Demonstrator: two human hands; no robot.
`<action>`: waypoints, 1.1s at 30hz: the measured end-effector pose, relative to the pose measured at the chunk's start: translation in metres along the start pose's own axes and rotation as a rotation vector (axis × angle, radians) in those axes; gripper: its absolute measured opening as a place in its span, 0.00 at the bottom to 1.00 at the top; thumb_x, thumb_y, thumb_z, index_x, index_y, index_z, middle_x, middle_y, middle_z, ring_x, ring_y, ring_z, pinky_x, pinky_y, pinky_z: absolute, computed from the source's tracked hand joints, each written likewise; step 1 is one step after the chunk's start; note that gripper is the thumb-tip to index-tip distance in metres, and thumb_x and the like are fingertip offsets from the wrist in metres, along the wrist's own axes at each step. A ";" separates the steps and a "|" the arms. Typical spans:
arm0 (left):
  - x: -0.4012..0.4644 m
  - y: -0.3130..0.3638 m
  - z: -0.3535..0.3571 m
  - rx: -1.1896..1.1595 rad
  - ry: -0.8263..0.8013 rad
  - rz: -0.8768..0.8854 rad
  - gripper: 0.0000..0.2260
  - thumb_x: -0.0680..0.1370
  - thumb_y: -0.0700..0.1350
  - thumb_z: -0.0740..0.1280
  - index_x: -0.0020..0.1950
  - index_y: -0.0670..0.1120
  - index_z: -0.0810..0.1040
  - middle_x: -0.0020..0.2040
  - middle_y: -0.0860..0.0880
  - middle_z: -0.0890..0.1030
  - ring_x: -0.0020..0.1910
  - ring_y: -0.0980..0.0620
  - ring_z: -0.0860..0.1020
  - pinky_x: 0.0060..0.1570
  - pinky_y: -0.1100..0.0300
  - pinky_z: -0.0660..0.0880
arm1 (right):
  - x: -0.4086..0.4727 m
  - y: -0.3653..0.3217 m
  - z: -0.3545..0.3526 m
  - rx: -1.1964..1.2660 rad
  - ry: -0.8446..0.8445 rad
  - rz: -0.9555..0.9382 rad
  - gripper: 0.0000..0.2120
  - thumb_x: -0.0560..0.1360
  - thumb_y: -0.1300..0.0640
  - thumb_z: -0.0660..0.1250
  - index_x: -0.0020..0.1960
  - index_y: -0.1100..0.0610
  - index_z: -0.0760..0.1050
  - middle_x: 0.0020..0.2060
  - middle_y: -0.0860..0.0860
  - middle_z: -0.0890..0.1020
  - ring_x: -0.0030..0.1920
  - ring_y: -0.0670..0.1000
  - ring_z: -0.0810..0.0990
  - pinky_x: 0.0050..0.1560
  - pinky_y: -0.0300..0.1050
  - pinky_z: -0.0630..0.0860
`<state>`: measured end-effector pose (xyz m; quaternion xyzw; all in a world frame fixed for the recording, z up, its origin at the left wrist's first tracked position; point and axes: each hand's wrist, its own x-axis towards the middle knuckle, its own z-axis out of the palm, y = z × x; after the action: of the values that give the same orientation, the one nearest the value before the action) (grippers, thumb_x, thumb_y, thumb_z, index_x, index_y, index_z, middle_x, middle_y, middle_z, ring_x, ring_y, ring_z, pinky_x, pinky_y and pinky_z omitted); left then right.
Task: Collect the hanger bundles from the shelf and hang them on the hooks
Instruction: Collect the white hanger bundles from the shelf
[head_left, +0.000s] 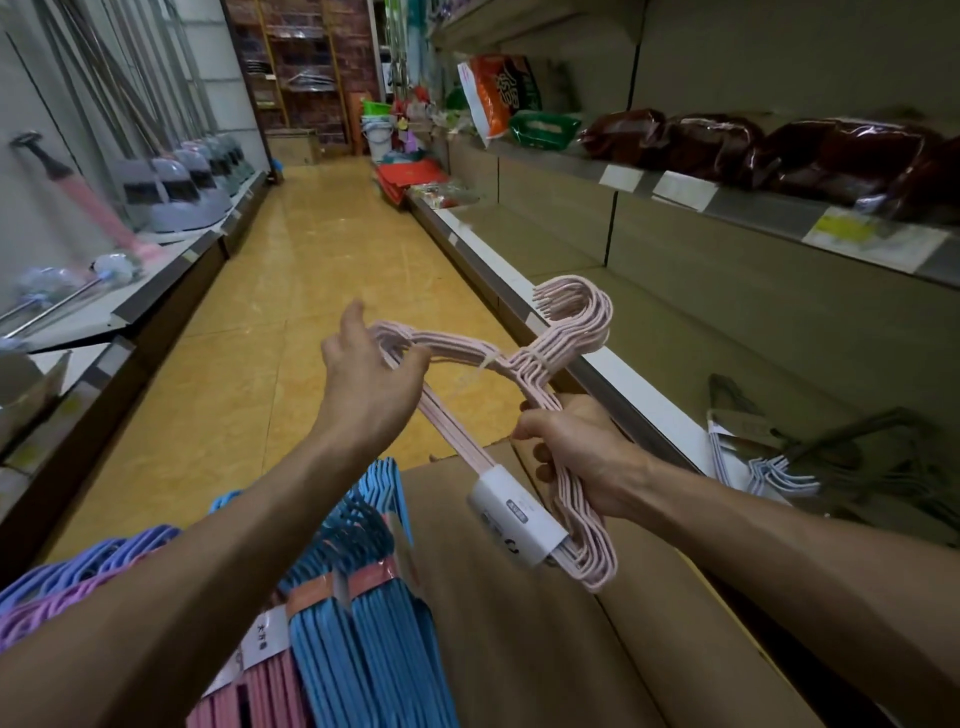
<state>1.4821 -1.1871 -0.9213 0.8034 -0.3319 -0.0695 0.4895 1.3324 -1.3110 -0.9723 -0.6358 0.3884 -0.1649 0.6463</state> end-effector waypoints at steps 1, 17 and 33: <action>-0.001 0.001 0.000 0.076 -0.012 0.084 0.30 0.81 0.52 0.64 0.79 0.48 0.57 0.75 0.44 0.62 0.63 0.52 0.69 0.62 0.59 0.65 | -0.001 0.004 -0.002 -0.043 0.023 -0.005 0.14 0.71 0.57 0.72 0.55 0.56 0.75 0.40 0.55 0.74 0.38 0.54 0.73 0.40 0.49 0.73; -0.014 0.023 0.031 -0.257 -0.450 0.022 0.26 0.78 0.48 0.69 0.74 0.58 0.65 0.55 0.50 0.83 0.52 0.53 0.83 0.53 0.56 0.79 | -0.012 0.031 -0.006 0.094 -0.282 0.009 0.24 0.73 0.49 0.74 0.63 0.62 0.76 0.52 0.57 0.86 0.53 0.56 0.85 0.49 0.47 0.80; -0.006 -0.038 0.013 0.487 -0.578 0.065 0.26 0.80 0.64 0.56 0.73 0.51 0.68 0.65 0.43 0.78 0.58 0.48 0.78 0.52 0.57 0.72 | 0.021 0.098 0.039 0.049 -0.240 0.208 0.19 0.74 0.61 0.71 0.63 0.53 0.73 0.57 0.57 0.82 0.57 0.57 0.81 0.61 0.59 0.77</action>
<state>1.4892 -1.1813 -0.9604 0.8325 -0.4884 -0.1967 0.1725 1.3463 -1.2858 -1.0758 -0.5914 0.3679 -0.0295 0.7169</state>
